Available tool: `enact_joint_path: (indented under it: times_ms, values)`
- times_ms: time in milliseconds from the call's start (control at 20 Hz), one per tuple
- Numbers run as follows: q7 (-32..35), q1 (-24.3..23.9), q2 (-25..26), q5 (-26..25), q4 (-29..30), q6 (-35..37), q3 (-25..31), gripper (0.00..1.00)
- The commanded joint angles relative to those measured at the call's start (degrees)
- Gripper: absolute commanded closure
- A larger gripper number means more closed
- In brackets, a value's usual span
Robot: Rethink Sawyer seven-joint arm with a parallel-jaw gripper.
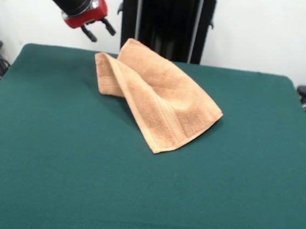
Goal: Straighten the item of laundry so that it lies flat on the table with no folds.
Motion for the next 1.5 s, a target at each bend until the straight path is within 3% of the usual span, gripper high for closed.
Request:
enact_joint_path:
  times_ms: [50,850,1500]
  values:
    - [-6.89,-2.11,-2.47,-5.54,2.09,-3.32,0.83,0.00]
    - [-4.32,-6.02,0.35,-7.95,4.36,-11.02,3.40,0.00]
    - [-6.17,-10.02,4.77,-7.71,4.62,-16.44,5.95,0.00]
